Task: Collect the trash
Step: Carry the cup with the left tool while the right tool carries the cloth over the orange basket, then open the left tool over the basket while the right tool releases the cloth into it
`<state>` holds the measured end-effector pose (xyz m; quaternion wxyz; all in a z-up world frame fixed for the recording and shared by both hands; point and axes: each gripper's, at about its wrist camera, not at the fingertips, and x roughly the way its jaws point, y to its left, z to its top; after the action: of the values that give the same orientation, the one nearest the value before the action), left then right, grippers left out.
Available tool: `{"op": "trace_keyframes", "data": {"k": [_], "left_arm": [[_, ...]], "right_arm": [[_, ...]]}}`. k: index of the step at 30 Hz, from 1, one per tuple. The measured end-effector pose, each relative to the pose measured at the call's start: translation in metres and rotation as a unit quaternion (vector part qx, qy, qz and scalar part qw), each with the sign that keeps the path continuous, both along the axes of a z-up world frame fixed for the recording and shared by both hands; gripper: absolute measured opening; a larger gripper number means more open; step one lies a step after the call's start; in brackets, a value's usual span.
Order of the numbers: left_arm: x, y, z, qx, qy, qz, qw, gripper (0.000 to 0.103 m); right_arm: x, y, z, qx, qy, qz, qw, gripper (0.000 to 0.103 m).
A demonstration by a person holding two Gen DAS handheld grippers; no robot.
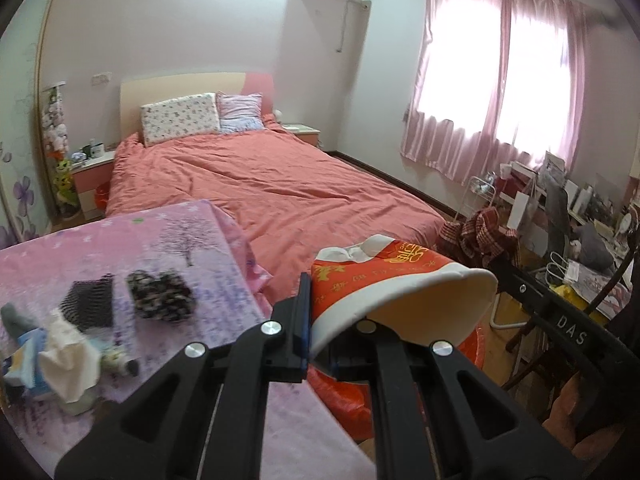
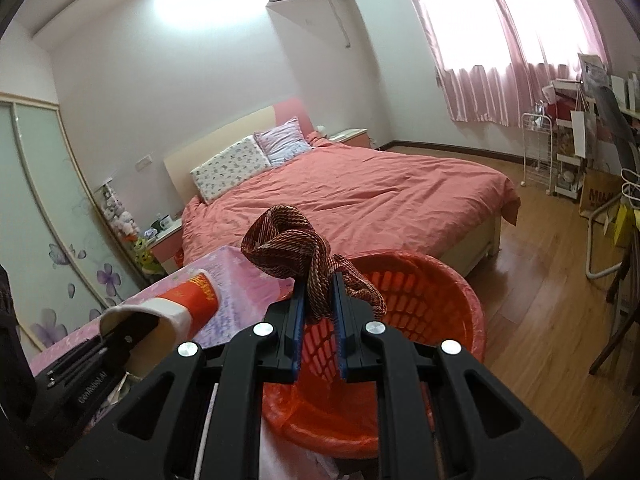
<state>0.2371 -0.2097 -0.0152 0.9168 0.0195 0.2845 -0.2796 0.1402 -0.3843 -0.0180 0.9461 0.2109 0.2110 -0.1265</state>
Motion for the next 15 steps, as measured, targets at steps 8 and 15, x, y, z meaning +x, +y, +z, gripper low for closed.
{"op": "trace_keyframes", "data": {"k": [8,15], "left_arm": [[0.021,-0.034,-0.017,0.01,0.013,-0.017,0.9997,0.01],[0.034,-0.049,-0.037,0.029,0.032,-0.022,0.9988,0.032]], "right_arm": [[0.01,-0.02,-0.013,0.027,0.008,-0.013,1.0,0.014],[0.017,-0.032,-0.024,0.049,0.027,-0.013,0.998,0.02]]}}
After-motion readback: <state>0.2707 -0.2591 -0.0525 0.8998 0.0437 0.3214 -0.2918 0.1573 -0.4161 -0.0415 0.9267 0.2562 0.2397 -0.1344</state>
